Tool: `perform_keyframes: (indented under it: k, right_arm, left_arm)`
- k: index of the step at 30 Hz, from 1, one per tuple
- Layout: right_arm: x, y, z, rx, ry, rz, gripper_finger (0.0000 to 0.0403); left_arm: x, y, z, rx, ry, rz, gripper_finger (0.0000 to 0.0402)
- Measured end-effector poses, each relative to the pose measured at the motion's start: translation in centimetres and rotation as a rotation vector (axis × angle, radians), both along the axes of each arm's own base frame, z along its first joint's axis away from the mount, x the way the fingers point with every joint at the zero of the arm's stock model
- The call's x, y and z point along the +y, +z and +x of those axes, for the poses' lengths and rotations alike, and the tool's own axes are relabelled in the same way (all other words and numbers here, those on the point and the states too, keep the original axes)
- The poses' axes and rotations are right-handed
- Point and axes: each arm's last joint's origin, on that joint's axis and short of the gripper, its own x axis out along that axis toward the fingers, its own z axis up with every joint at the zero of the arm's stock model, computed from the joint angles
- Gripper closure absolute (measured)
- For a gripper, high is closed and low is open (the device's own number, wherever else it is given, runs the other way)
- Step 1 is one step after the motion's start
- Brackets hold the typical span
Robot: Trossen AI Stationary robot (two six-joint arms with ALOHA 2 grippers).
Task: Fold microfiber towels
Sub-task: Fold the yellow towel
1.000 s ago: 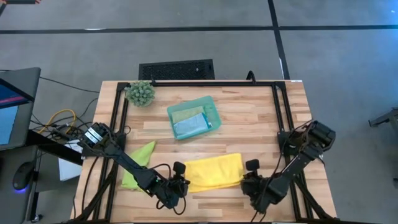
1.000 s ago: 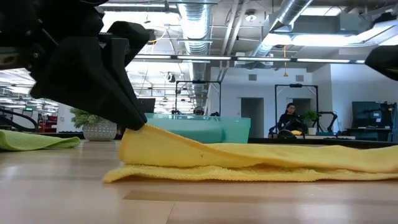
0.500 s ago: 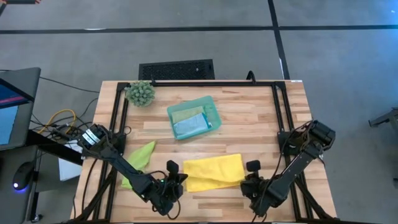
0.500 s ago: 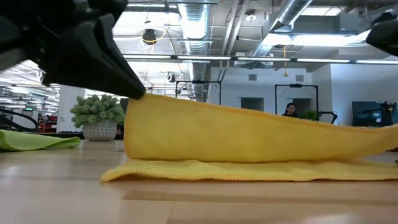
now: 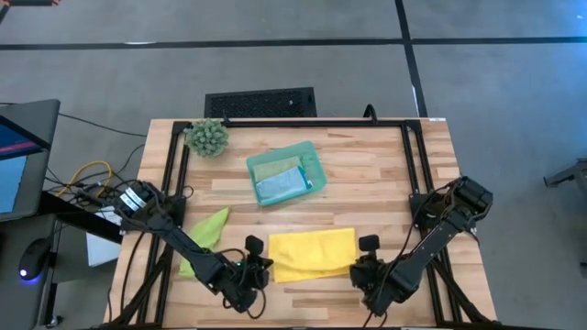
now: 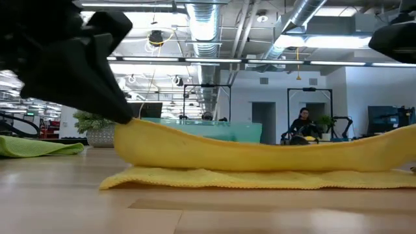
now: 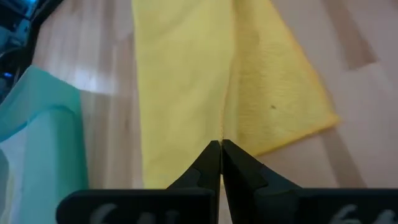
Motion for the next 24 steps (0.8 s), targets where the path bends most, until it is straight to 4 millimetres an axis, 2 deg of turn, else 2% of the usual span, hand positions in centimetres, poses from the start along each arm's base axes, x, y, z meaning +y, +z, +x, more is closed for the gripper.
perform_keyframes:
  k: [5,11,14,17,24]
  right_arm:
    - [-1.1,0.3,-0.5,-0.070,-0.101,-0.139,0.0397]
    - [-4.0,1.6,-1.4,-0.270,-0.378,-0.376,0.0395]
    - [-5.1,2.3,-1.5,-0.409,-0.499,-0.416,0.0395]
    - [-5.7,2.2,-1.0,-0.518,-0.522,-0.425,0.0396]
    - [-7.8,0.7,-0.3,-0.468,-0.557,-0.464,0.0396]
  left_arm:
    - [0.4,0.3,0.4,-0.087,0.060,0.062,0.0401]
    - [2.1,1.0,0.7,-0.384,0.359,0.229,0.0401]
    - [3.3,0.9,0.9,-0.395,0.417,0.237,0.0401]
    - [4.6,0.8,1.3,-0.416,0.488,0.221,0.0401]
    - [6.5,0.8,1.8,-0.424,0.552,0.301,0.0401]
